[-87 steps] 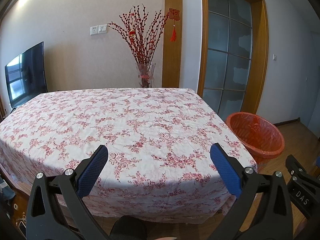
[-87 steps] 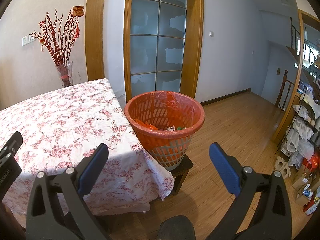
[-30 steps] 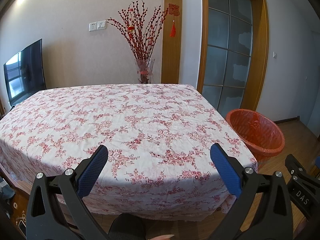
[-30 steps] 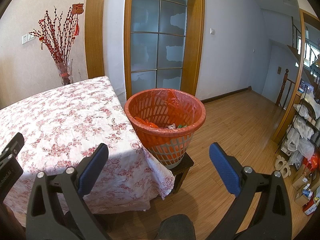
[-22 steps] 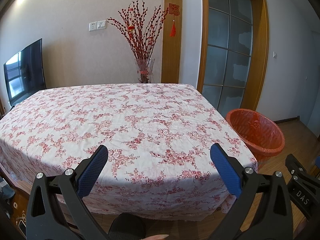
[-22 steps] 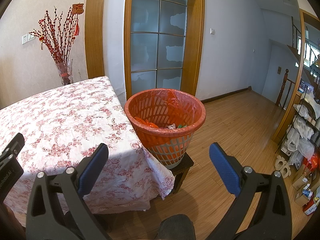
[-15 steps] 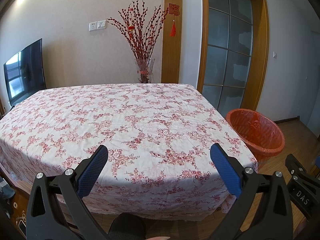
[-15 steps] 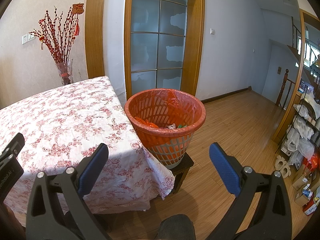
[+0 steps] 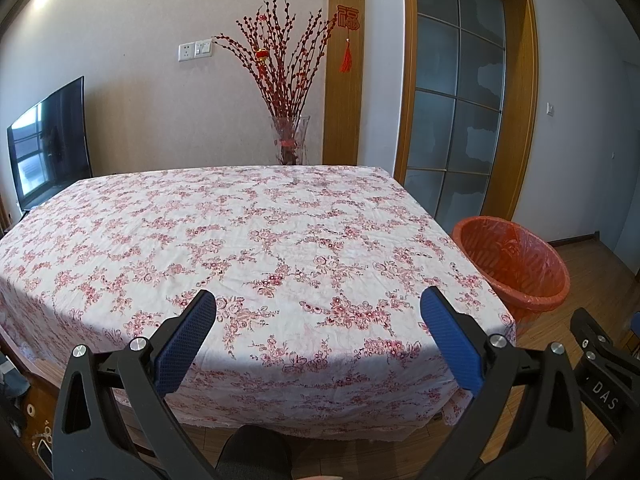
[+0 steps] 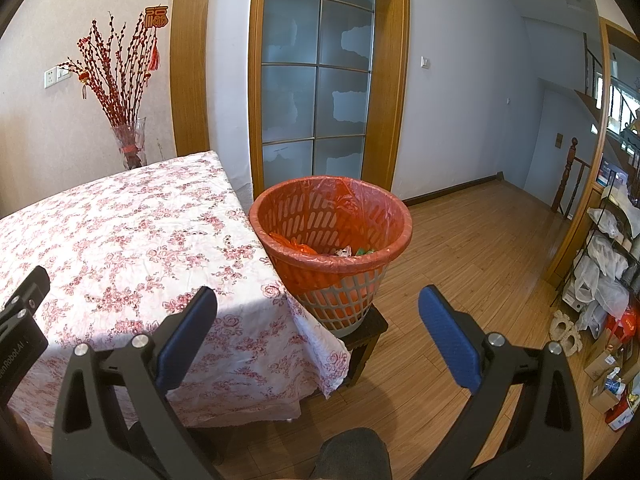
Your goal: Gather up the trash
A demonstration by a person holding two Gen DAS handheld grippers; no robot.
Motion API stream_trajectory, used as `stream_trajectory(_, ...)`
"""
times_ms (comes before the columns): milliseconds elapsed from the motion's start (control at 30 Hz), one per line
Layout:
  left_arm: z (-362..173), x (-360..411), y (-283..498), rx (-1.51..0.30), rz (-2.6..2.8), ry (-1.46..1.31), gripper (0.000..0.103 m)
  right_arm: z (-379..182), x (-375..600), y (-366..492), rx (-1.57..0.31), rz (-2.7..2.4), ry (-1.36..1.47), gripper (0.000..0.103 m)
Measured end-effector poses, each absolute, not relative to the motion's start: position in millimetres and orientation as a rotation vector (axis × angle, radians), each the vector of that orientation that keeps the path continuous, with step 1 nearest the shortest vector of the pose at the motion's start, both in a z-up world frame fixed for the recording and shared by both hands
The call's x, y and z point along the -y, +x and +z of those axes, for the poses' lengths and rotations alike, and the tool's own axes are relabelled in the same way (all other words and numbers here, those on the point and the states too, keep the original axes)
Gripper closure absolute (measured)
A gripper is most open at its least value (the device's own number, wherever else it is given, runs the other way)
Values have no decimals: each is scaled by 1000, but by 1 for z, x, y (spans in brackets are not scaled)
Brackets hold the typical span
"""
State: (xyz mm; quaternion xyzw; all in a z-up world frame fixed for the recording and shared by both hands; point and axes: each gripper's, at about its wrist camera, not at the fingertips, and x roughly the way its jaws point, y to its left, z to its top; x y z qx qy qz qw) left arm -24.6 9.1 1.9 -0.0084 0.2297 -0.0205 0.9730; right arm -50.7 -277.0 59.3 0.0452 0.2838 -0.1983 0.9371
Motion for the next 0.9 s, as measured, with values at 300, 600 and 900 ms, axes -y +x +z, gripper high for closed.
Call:
stream_trajectory(300,-1,-10,-26,-468,-40,-20,3,60,277,-51,-581,-405,92,4)
stream_trajectory(600,-2,-9,-27,-461,-38,-13,3,60,277,-50,-581,-405,93,4)
stream_trajectory(900,-1,-9,-26,-467,-41,-13,3,60,277,-50,-581,-405,92,4)
